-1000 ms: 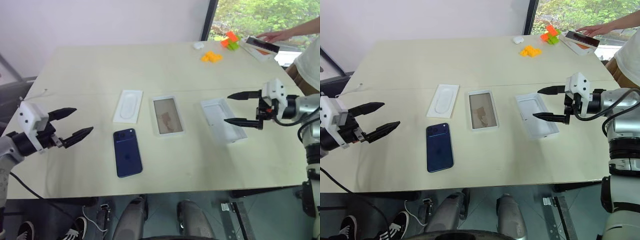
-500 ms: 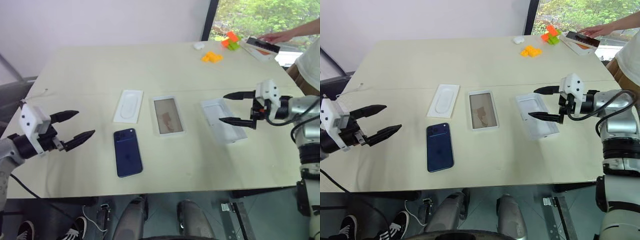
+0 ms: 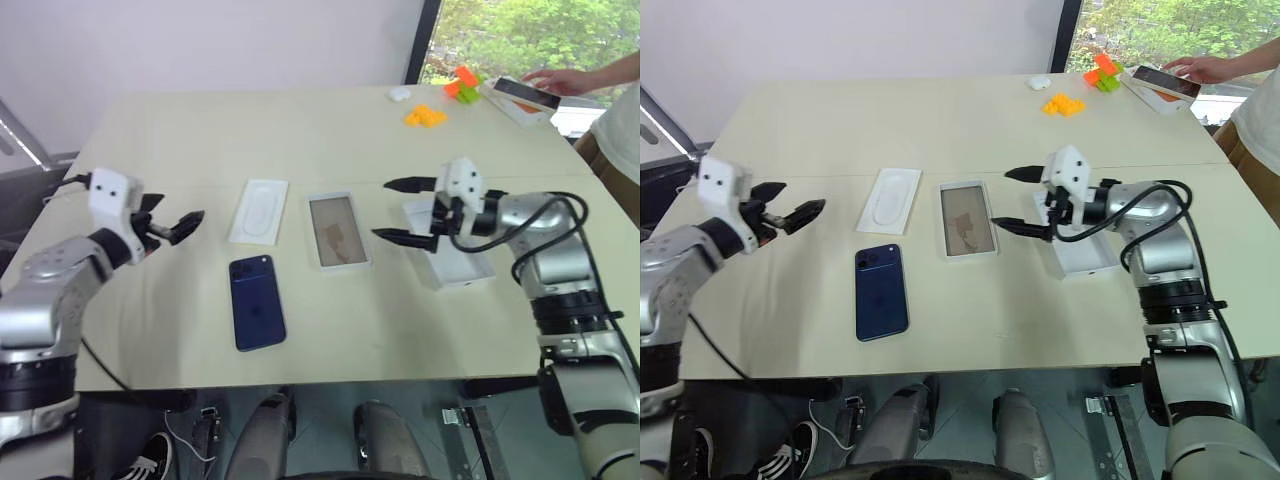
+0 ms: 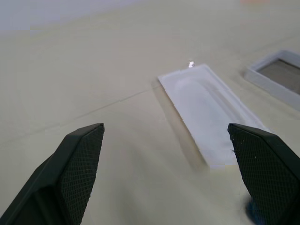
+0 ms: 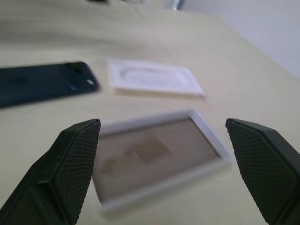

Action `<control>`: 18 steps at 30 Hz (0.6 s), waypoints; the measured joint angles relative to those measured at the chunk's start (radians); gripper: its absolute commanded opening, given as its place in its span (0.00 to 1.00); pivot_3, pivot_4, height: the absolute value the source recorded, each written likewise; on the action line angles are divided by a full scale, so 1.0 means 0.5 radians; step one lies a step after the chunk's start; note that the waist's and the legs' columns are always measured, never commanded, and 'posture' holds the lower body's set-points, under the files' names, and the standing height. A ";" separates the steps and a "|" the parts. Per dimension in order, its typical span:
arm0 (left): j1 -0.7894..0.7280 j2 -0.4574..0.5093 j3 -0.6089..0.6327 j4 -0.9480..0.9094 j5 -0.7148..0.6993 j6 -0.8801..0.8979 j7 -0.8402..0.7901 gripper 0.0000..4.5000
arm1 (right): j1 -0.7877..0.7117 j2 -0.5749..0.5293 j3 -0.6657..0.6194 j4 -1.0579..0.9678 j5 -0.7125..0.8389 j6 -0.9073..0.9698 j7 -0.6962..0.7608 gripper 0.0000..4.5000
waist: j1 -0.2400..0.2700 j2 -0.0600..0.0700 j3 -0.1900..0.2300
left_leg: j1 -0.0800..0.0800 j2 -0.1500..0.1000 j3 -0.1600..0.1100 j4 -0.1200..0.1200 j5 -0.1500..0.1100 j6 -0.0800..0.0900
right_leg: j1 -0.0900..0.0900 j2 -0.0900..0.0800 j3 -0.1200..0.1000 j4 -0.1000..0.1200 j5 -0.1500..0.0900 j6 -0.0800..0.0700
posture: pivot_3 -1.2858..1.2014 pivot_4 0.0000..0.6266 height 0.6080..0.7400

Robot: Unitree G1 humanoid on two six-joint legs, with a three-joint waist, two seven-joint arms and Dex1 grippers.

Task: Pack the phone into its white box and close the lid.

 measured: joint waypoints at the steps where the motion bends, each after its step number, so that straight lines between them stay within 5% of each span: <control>1: -0.046 -0.027 -0.027 0.057 0.036 0.016 0.044 0.99 | 0.011 0.008 0.014 -0.019 -0.014 -0.010 -0.012 0.99 | -0.003 -0.001 0.000 | 0.000 0.000 0.001 0.001 0.000 0.000 | 0.000 0.000 0.000 0.000 0.000 0.000 | 0.52 0.24 1.00; 18: -0.862 -0.478 -0.242 1.165 0.275 0.028 0.255 0.99 | 0.108 0.047 0.032 -0.003 -0.018 -0.063 -0.065 0.99 | -0.010 -0.002 0.000 | 0.000 0.000 0.001 0.005 0.000 0.000 | 0.001 0.005 0.000 0.002 0.007 0.008 | 0.52 0.24 1.00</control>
